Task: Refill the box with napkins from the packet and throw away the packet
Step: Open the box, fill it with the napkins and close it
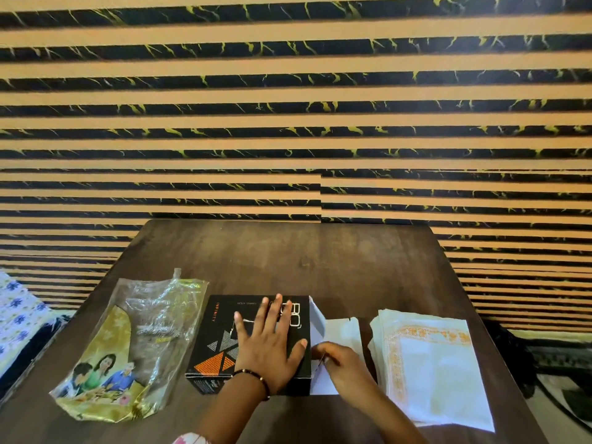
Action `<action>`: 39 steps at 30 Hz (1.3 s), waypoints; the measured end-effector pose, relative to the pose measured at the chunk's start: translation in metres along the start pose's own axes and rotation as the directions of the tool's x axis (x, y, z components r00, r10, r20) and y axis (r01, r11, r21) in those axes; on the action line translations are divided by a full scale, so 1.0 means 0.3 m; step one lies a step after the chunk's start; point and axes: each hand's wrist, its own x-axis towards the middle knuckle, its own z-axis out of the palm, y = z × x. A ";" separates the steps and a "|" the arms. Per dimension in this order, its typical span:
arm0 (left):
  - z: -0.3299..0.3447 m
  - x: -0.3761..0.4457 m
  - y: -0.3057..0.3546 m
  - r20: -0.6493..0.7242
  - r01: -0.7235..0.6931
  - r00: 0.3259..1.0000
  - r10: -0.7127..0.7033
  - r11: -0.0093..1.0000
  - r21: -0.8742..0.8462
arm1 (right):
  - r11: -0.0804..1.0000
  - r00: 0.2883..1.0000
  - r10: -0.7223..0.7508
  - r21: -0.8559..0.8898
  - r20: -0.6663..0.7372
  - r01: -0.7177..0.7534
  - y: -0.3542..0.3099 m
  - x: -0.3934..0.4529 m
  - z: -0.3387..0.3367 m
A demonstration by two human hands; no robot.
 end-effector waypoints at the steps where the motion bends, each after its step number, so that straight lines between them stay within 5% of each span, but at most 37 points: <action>1: 0.002 0.002 -0.003 0.007 0.004 1.000 -0.004 1.000 0.009 | 0.998 0.999 0.044 0.047 0.010 -0.044 0.011 0.010 -0.010; 5: -0.006 0.003 -0.001 0.005 0.004 1.000 -0.004 1.000 -0.005 | 0.886 0.943 0.271 0.332 0.191 -0.322 0.021 -0.019 -0.094; 9: -0.006 0.001 -0.003 0.021 -0.011 1.000 0.011 1.000 -0.001 | 0.831 0.859 0.206 0.379 0.468 -0.406 0.010 -0.080 -0.114; 12: -0.018 0.002 -0.017 0.095 -0.078 0.993 0.076 0.997 0.018 | 0.802 0.840 0.161 0.427 0.519 -0.418 -0.002 -0.093 -0.069; 29: -0.023 -0.002 -0.027 0.184 -0.142 0.974 0.129 0.988 0.057 | 0.787 0.950 0.237 0.532 0.205 -0.311 -0.126 0.101 -0.132; 39: -0.025 0.001 -0.026 0.197 -0.140 0.973 0.124 0.988 0.071 | 0.908 0.965 0.198 0.338 0.170 -0.246 -0.191 0.183 -0.135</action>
